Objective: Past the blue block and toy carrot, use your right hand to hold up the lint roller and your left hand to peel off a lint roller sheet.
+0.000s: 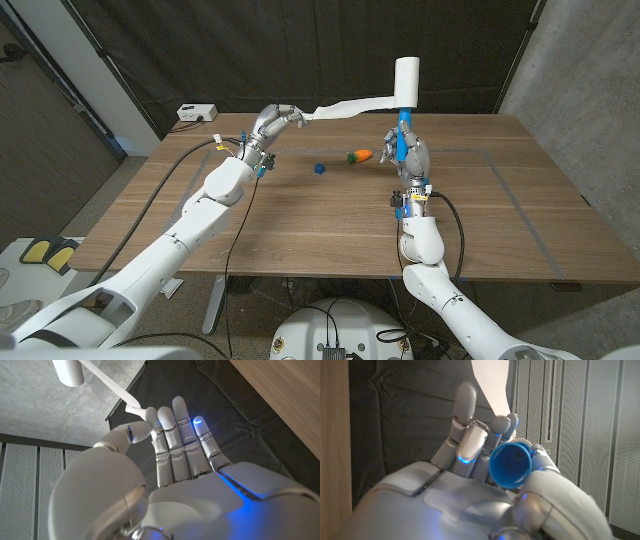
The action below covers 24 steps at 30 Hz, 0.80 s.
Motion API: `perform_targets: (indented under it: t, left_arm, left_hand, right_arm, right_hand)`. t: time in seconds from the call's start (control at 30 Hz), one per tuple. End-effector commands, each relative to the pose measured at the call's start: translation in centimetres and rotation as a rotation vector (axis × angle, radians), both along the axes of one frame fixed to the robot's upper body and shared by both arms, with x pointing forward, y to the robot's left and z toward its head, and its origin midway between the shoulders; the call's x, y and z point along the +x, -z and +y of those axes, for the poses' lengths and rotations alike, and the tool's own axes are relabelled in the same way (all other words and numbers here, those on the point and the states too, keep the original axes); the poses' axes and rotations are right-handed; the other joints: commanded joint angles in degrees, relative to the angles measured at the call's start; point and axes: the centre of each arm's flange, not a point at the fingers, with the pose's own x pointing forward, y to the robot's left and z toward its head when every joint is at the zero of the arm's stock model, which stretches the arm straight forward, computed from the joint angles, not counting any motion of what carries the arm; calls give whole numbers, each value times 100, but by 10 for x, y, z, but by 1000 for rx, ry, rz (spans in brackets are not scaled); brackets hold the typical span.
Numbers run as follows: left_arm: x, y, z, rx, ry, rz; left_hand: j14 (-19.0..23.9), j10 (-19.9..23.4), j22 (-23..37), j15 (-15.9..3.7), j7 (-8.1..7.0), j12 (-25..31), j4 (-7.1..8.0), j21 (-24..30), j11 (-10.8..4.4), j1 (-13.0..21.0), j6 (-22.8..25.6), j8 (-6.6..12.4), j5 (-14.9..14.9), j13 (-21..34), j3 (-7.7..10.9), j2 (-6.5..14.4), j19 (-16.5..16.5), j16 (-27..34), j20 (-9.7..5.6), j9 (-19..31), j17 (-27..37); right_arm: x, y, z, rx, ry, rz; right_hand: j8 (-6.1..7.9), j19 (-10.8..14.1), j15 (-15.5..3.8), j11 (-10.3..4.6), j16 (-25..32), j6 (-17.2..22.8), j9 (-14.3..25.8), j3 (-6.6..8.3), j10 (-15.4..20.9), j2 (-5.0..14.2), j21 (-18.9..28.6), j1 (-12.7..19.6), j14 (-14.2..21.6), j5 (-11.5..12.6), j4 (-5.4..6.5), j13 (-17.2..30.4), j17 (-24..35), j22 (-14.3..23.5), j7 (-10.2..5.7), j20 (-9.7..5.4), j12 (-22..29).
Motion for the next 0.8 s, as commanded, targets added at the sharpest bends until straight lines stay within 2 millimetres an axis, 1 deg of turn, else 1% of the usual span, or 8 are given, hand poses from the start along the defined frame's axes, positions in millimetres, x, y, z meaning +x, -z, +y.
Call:
perform_targets:
  t: [0.03, 0.13, 0.2, 0.27, 0.4, 0.5, 0.53, 0.8]
  left_arm:
    - [-3, 10, 11, -71, 14, -14]
    - [-5, 12, 14, -85, 12, -19]
    - [-5, 14, 16, -102, 14, -25]
    - [-6, 17, 19, -116, 13, -27]
    - [-9, 22, 24, -145, 7, -28]
    - [-12, 27, 29, -168, -4, -33]
    - [-12, 29, 30, -170, -4, -32]
    - [-16, 37, 37, -199, -12, -30]
  left_hand:
    - [189, 98, 54, -44, 467, 13, -328, 200, 42, -21, 889, 1524, 104, 107, 1387, -156, -19, 82, 104, 336, 130]
    - [240, 153, 84, 14, 467, 62, -370, 373, 99, -70, 961, 1630, 160, 236, 1600, -225, -74, 180, 115, 594, 256]
    - [266, 194, 87, 35, 465, 59, -388, 445, 142, -102, 1027, 1710, 190, 249, 1684, -257, -102, 234, 144, 752, 319]
    - [327, 212, 83, 89, 464, 112, -400, 524, 186, -125, 1031, 1731, 228, 371, 1767, -263, -104, 305, 167, 863, 389]
    - [401, 272, 52, 141, 459, 206, -416, 624, 240, -168, 1117, 1845, 293, 568, 1839, -272, -101, 427, 190, 1127, 518]
    - [434, 288, 20, 143, 460, 245, -413, 664, 254, -192, 1114, 1852, 337, 660, 1868, -272, -104, 491, 196, 1221, 592]
    - [445, 290, 8, 138, 460, 269, -411, 677, 258, -201, 1146, 1885, 354, 708, 1877, -269, -100, 511, 201, 1283, 617]
    - [472, 344, -109, 155, 459, 344, -406, 756, 278, -254, 1171, 1896, 448, 825, 1911, -254, -81, 640, 197, 1491, 810]
  right_arm:
    - [1, -2, 4, -3, 2, -6]
    - [2, -3, 5, -3, 1, -6]
    - [2, -3, 6, -4, 0, -6]
    - [3, -4, 7, -6, -1, -7]
    - [3, -5, 9, -9, -3, -8]
    - [2, -6, 11, -10, -2, -11]
    - [2, -6, 12, -10, -2, -12]
    - [0, -5, 16, -9, -1, -14]
  right_hand:
    - [54, -10, -20, 516, 37, 999, 5, 1212, 817, 65, 41, -33, 4, 23, 1150, -30, 9, 2, 72, -18, 11]
    - [54, -5, -19, 518, 37, 1000, -27, 1214, 809, 64, 47, -38, 4, 23, 1149, -8, 9, 2, 68, -15, 25]
    - [62, -7, -20, 515, 37, 1012, -45, 1217, 832, 65, 49, -41, 5, 23, 1148, -59, 9, 2, 70, -18, 5]
    - [88, -4, -20, 520, 37, 992, -12, 1218, 802, 65, 53, -44, 5, 23, 1148, 31, 9, 2, 70, -18, 52]
    - [88, -14, -19, 519, 37, 993, -49, 1219, 822, 64, 54, -50, 3, 23, 1148, -46, 9, 2, 73, -21, 15]
    - [111, -11, -19, 528, 37, 992, -35, 1221, 798, 65, 58, -53, 3, 22, 1148, 42, 9, 2, 67, -17, 63]
    - [100, -9, -20, 529, 37, 999, -63, 1222, 800, 65, 59, -54, 4, 22, 1148, 22, 9, 1, 70, -20, 52]
    - [137, -17, -19, 518, 38, 973, -53, 1226, 796, 67, 63, -63, 4, 22, 1147, 6, 9, 1, 64, -21, 48]
